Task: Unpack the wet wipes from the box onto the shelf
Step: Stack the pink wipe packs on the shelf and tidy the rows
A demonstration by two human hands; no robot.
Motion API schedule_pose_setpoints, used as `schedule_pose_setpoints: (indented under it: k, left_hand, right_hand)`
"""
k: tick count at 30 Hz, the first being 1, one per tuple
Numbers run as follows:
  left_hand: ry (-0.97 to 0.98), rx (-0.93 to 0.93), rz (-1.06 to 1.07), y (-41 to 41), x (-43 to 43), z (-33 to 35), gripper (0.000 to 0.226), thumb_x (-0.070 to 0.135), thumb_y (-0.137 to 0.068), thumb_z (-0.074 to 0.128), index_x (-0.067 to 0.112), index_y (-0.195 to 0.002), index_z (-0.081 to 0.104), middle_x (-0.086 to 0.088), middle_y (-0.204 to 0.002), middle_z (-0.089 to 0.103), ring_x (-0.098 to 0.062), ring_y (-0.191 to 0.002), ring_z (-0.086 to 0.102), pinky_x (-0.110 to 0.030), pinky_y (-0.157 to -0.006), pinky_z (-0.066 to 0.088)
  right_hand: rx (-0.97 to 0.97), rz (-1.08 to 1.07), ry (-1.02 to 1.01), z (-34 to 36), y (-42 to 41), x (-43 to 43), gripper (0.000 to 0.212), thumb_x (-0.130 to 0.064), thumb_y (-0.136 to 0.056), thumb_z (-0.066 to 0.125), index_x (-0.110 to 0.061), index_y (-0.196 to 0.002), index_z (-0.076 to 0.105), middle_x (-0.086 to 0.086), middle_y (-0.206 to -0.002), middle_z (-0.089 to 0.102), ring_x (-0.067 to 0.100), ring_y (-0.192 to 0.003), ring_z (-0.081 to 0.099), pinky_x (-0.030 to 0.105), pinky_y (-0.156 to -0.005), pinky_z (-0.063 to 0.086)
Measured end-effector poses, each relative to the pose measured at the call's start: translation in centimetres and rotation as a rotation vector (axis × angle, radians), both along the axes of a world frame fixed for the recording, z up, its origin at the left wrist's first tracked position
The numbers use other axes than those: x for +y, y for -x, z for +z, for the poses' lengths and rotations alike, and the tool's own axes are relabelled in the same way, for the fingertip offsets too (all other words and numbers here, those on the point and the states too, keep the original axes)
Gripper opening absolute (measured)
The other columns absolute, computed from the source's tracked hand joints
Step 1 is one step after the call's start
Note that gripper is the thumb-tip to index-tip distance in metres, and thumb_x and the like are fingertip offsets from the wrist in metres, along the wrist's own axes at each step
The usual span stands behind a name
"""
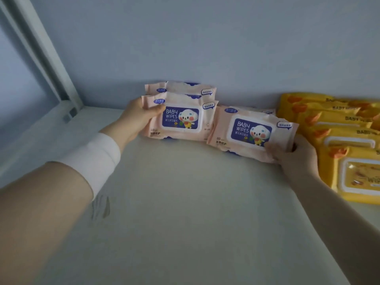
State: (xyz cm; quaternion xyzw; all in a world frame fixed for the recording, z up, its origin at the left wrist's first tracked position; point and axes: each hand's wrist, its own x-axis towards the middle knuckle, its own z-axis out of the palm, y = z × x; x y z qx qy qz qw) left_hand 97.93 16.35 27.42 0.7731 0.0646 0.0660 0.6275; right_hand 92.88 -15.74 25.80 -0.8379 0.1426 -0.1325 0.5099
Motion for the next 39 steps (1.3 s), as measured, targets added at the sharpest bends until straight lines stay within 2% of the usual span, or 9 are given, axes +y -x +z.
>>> schedule_pose_setpoints:
  k: [3,6,11,14,18,22,24,29,39]
  left_hand:
    - [-0.174,-0.063,0.061,-1.4,-0.6,-0.3,0.035,0.011,-0.086,0.063,0.011,-0.120,0.054,-0.003,-0.113,0.059,-0.015,-0.101,0.056,-0.028,-0.092,0.045]
    - [-0.316,-0.103,0.176,-1.7,-0.9,-0.8,0.045,0.015,-0.081,0.070,0.010,-0.121,0.050,-0.007,-0.124,0.055,-0.021,-0.112,0.053,-0.033,-0.099,0.042]
    - [-0.745,-0.157,0.309,-0.5,-2.3,0.5,0.065,0.020,-0.077,0.071,0.005,-0.133,0.041,-0.015,-0.132,0.048,-0.033,-0.125,0.041,-0.033,-0.105,0.026]
    - [-1.017,-0.314,0.184,1.4,-4.8,2.6,0.062,0.020,-0.081,0.067,0.011,-0.136,0.041,-0.013,-0.134,0.048,-0.034,-0.127,0.036,-0.032,-0.102,0.022]
    - [-1.300,-0.517,-0.112,5.3,-11.7,5.9,0.052,0.015,-0.085,0.058,0.008,-0.135,0.044,-0.017,-0.134,0.049,-0.036,-0.129,0.034,-0.040,-0.103,0.028]
    - [-1.582,-0.410,-0.349,10.6,-21.2,9.8,0.052,0.021,-0.089,0.053,0.009,-0.138,0.037,-0.018,-0.139,0.045,-0.029,-0.136,0.031,-0.042,-0.114,0.015]
    - [-1.710,-0.358,-0.386,13.5,-26.3,11.7,0.047,0.024,-0.090,0.051,0.010,-0.134,0.041,-0.017,-0.136,0.047,-0.030,-0.132,0.037,-0.042,-0.112,0.019]
    - [-1.767,-0.350,-0.515,21.2,-41.3,14.7,0.042,0.033,-0.092,0.047,0.014,-0.129,0.049,-0.015,-0.135,0.051,-0.034,-0.124,0.048,-0.041,-0.099,0.037]
    - [-1.714,-0.516,-1.080,35.1,-72.5,9.6,0.051,0.045,-0.089,0.049,0.022,-0.134,0.045,-0.007,-0.139,0.048,-0.033,-0.123,0.049,-0.042,-0.100,0.042]
  right_hand:
    - [-0.027,-0.071,0.093,0.5,-0.5,0.5,0.062,-0.021,-0.078,0.073,-0.016,-0.133,0.046,0.005,-0.127,0.058,0.025,-0.112,0.055,0.033,-0.087,0.043]
    - [-0.053,-0.089,0.190,0.9,-0.4,0.8,0.071,-0.018,-0.079,0.071,-0.016,-0.141,0.035,0.009,-0.134,0.051,0.029,-0.121,0.048,0.038,-0.099,0.040]
    - [0.020,-0.053,0.580,1.5,0.4,1.6,0.059,-0.015,-0.091,0.055,-0.015,-0.143,0.029,0.014,-0.147,0.029,0.032,-0.134,0.030,0.038,-0.108,0.028]
    - [0.030,0.037,0.841,2.3,1.3,1.1,0.054,-0.011,-0.094,0.046,-0.014,-0.144,0.026,0.015,-0.154,0.011,0.034,-0.139,0.020,0.039,-0.111,0.023]
    - [-0.027,0.167,1.068,5.1,4.4,-1.4,0.054,-0.012,-0.092,0.047,-0.012,-0.142,0.030,0.015,-0.156,0.006,0.034,-0.144,0.002,0.041,-0.116,0.009]
    - [-0.014,0.169,1.161,8.7,10.3,-8.1,0.052,-0.021,-0.094,0.043,-0.012,-0.143,0.029,0.015,-0.156,0.010,0.031,-0.145,0.000,0.039,-0.116,0.006]
    - [0.034,0.145,1.128,10.4,14.1,-12.7,0.051,-0.023,-0.095,0.043,-0.013,-0.143,0.030,0.014,-0.154,0.018,0.029,-0.145,0.007,0.038,-0.115,0.011]
    - [0.298,0.012,1.041,13.0,25.6,-27.2,0.052,-0.031,-0.093,0.047,-0.013,-0.140,0.033,0.016,-0.141,0.041,0.033,-0.129,0.040,0.039,-0.103,0.033]
    - [0.845,-0.196,0.887,8.0,45.3,-51.8,0.040,-0.034,-0.095,0.044,-0.010,-0.127,0.049,0.010,-0.120,0.057,0.029,-0.106,0.057,0.031,-0.071,0.043]
